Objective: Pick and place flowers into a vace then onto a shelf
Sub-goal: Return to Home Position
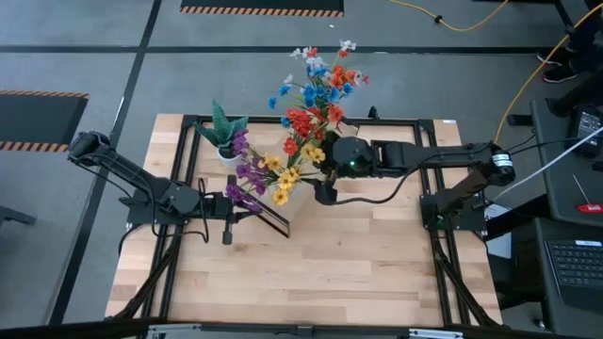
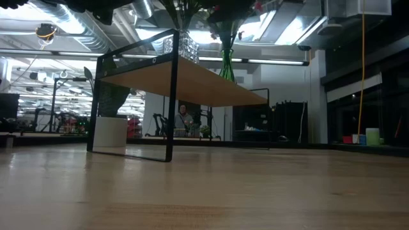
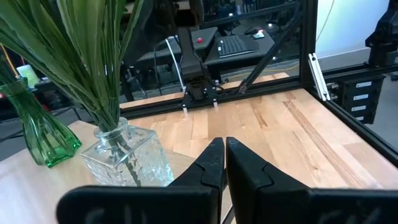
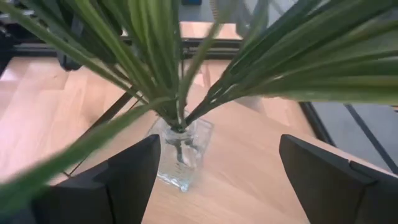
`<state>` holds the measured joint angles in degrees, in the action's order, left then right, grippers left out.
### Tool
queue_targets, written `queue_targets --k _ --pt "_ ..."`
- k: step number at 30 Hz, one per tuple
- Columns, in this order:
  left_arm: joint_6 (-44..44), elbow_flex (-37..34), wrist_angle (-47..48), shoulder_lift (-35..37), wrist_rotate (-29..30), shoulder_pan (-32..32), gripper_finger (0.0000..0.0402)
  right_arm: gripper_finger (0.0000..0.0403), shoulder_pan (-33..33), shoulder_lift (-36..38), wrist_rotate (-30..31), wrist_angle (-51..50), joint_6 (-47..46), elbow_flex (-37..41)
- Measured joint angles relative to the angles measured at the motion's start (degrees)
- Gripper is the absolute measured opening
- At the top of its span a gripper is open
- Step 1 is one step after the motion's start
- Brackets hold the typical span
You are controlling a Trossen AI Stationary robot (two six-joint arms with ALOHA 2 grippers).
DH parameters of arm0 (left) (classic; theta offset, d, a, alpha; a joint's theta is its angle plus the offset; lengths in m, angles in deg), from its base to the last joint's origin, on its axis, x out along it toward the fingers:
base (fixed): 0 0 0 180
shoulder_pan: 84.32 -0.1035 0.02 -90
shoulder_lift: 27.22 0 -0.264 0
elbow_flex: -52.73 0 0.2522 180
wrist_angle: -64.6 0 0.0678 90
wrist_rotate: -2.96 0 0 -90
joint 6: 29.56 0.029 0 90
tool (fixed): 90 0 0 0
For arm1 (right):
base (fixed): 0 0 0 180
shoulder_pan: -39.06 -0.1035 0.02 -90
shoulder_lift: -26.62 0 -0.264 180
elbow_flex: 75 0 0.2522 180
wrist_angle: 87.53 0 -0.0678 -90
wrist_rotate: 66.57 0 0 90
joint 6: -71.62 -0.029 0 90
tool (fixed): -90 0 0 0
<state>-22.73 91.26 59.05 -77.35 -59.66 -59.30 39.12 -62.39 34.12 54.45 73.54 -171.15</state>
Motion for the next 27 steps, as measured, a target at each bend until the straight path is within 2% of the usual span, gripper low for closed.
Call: queue_targets --k 12,18,27 --pt "0.00 0.00 -0.09 0.00 0.00 0.00 0.0009 0.0327 -1.53 2.72 7.11 -2.39 0.08 -0.02" --pt "-0.02 0.00 -0.11 0.00 0.00 0.00 0.0009 0.0327 -1.49 3.76 8.37 -4.95 0.03 0.04" --pt "-0.01 -0.01 -0.13 0.00 0.00 0.00 0.0012 0.0327 -1.70 9.87 10.31 -8.67 -0.89 0.13"
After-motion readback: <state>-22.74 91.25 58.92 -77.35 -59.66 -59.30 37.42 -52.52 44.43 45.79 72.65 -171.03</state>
